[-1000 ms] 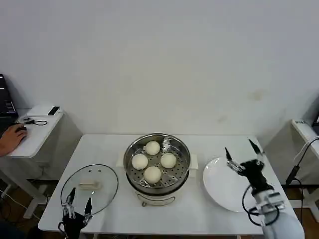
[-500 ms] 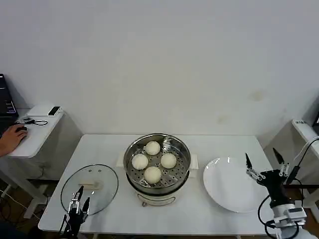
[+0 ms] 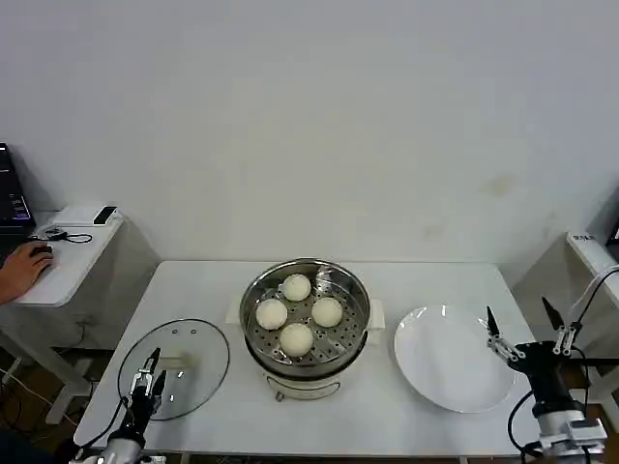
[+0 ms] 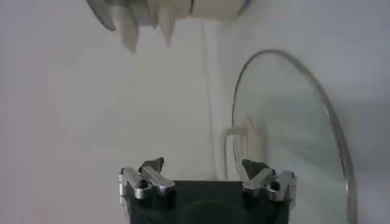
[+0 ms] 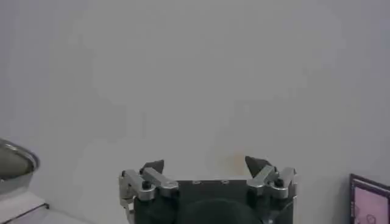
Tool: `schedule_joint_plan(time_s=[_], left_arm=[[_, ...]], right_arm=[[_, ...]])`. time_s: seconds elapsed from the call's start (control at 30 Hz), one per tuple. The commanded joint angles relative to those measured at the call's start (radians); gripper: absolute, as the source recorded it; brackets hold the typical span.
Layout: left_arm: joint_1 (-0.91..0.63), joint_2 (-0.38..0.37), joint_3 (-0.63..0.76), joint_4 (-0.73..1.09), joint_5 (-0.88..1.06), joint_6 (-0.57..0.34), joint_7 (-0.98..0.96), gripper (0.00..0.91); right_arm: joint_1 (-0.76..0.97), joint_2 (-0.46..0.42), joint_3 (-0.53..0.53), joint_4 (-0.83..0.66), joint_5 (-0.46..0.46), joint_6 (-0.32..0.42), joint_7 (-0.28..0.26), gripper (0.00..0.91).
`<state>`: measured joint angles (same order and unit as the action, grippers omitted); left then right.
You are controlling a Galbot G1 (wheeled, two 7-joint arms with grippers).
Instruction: Take steamed baozi put them in steamer then cover it.
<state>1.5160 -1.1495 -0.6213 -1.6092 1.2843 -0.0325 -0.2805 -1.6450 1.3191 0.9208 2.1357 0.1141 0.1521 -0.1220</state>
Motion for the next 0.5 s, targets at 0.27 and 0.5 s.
schedule_joint_plan(time_s=[0.27, 0.5], left_arm=[[-0.128, 0.053, 0.028, 0.106, 0.008, -0.002, 0.016, 0.907], [-0.177, 0.054, 0.042, 0.138, 0.007, -0.003, 0.021, 0.907]], right_arm=[[-0.031, 0.023, 0.023, 0.019, -0.009, 0.004, -0.004, 0.907], [-0.030, 0.026, 0.026, 0.015, -0.015, 0.004, -0.006, 0.907]])
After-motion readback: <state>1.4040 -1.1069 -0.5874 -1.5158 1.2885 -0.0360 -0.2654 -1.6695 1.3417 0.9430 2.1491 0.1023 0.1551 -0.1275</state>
